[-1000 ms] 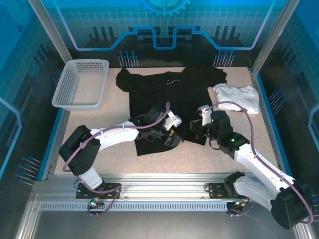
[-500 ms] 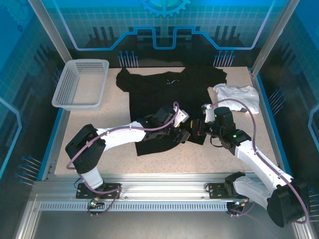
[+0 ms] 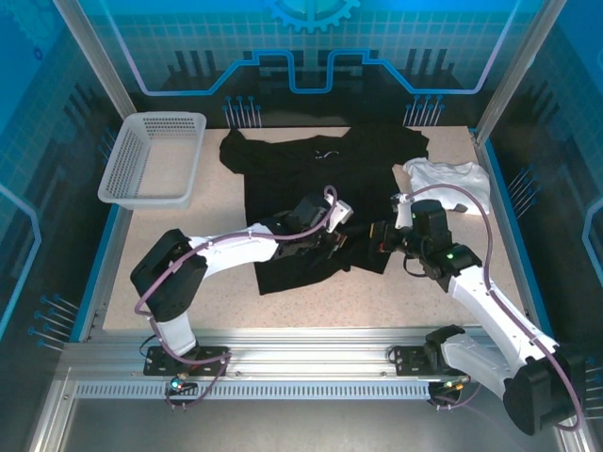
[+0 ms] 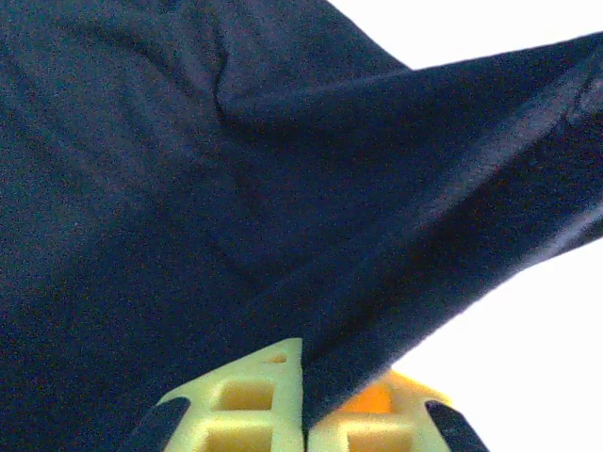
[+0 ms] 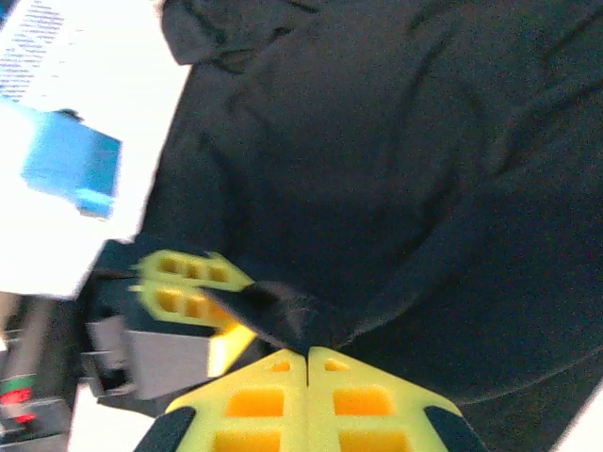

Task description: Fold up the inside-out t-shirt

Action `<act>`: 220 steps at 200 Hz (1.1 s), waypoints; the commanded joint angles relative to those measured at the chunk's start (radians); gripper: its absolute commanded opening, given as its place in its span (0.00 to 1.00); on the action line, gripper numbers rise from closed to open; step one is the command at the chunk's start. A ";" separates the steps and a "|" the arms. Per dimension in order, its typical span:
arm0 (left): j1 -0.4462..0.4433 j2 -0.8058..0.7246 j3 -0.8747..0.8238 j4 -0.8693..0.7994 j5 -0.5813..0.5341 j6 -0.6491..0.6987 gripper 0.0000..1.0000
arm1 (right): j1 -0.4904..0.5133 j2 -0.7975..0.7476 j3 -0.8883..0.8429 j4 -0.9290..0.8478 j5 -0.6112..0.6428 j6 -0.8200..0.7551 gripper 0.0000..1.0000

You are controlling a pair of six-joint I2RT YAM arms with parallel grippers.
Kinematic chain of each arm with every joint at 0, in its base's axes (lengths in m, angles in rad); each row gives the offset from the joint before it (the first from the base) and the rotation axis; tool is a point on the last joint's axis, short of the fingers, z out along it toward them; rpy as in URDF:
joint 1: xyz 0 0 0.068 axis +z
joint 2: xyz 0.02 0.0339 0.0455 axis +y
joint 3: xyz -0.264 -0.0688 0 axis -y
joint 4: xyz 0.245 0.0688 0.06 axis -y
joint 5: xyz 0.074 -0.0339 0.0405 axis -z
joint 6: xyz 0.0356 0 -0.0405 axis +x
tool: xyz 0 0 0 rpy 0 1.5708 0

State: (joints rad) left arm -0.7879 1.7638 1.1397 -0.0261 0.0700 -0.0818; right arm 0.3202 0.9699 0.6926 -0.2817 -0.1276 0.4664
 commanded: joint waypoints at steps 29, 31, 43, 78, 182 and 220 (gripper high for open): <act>0.081 -0.105 0.072 -0.133 0.218 -0.139 0.00 | 0.047 -0.053 0.022 -0.015 0.235 -0.133 0.37; 0.084 -0.109 0.074 -0.137 0.227 -0.144 0.00 | 0.054 -0.060 0.013 -0.001 0.215 -0.149 0.40; 0.099 -0.129 0.089 -0.170 0.239 -0.150 0.00 | 0.104 -0.104 -0.058 0.101 0.088 -0.224 0.54; 0.117 -0.153 0.178 -0.310 0.205 -0.121 0.00 | 0.329 -0.104 -0.226 0.354 0.048 -0.342 0.78; 0.162 -0.236 0.352 -0.517 0.284 -0.144 0.00 | 0.440 0.647 -0.140 1.064 0.437 -0.496 0.55; 0.163 -0.278 0.372 -0.489 0.348 -0.164 0.00 | 0.416 0.765 -0.056 1.033 0.504 -0.531 0.50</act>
State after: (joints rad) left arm -0.6308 1.5345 1.4548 -0.5167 0.3328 -0.2161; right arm 0.7486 1.6840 0.5880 0.6945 0.2958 -0.0277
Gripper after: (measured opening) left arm 0.058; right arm 0.516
